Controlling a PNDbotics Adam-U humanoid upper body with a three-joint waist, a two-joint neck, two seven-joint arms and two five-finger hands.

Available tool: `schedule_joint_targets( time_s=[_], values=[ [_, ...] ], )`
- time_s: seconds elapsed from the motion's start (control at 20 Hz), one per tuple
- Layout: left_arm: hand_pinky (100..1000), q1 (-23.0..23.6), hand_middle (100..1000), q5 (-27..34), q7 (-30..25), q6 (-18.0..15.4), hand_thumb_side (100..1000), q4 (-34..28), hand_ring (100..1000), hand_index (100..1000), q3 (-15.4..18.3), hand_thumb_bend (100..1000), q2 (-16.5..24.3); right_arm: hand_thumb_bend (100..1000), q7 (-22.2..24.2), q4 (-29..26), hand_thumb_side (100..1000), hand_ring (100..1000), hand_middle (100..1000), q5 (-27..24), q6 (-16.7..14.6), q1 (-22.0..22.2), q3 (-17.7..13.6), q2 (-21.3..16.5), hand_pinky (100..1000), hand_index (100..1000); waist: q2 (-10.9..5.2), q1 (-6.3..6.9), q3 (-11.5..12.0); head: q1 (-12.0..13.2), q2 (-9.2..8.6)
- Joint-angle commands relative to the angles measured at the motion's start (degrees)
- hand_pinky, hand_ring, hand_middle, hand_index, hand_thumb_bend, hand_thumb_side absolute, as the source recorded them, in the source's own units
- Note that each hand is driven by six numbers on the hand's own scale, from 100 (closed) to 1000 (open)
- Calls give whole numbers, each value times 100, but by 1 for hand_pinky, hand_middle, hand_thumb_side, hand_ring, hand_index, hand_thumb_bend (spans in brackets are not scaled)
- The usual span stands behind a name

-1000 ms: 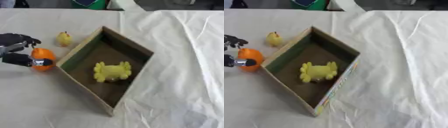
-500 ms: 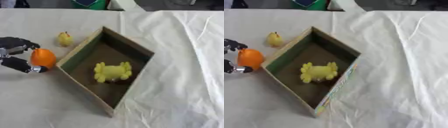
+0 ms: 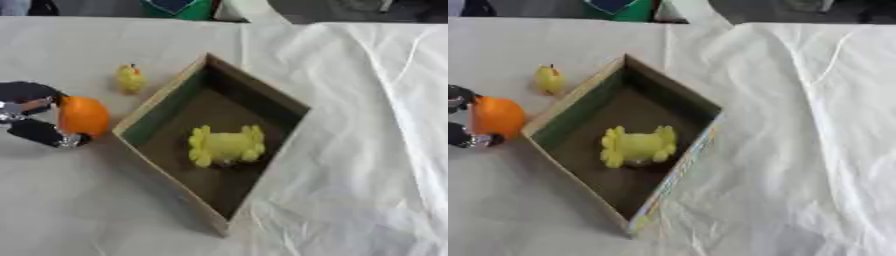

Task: Pick up objects on the table and place them in the box.

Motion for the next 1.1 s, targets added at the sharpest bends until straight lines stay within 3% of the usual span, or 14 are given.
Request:
schedule_joint_targets(
  time_s=[0.05, 0.2, 0.3, 0.65, 0.85, 1.1],
  values=[
    [587, -105, 720, -46, 316, 88, 535, 81, 770, 810, 66, 295, 50, 100, 28, -112, 428, 536, 468, -32, -1, -29, -65, -94, 689, 696, -79, -2, -4, 14, -59],
    [491, -97, 603, 58, 651, 198, 313, 107, 684, 687, 91, 135, 2, 100, 42, -112, 427, 537, 468, -36, 2, -19, -71, -91, 691, 696, -74, -11, 0, 15, -53],
    [459, -78, 556, 222, 864, 279, 203, 48, 639, 638, 112, 100, -9, 100, 48, -112, 428, 537, 467, -38, 8, -9, -78, -89, 691, 697, -75, -12, 8, 11, -46],
    [361, -29, 485, 651, 1328, 614, 255, -539, 555, 567, 169, 100, 92, 100, 66, -112, 430, 538, 467, -38, 23, 17, -95, -84, 693, 697, -101, -7, 43, -85, -19],
    [302, -36, 444, 529, 1702, 981, 271, -881, 505, 524, 278, 100, 144, 100, 64, -112, 431, 538, 467, -39, 31, 25, -101, -77, 693, 698, -124, -7, 56, -288, 8],
    [260, -64, 416, 318, 2212, 1315, 291, -1160, 471, 505, 379, 100, 161, 100, 59, -112, 434, 538, 466, -36, 35, 30, -103, -75, 694, 698, -137, 20, 64, -339, 25]
  ],
)
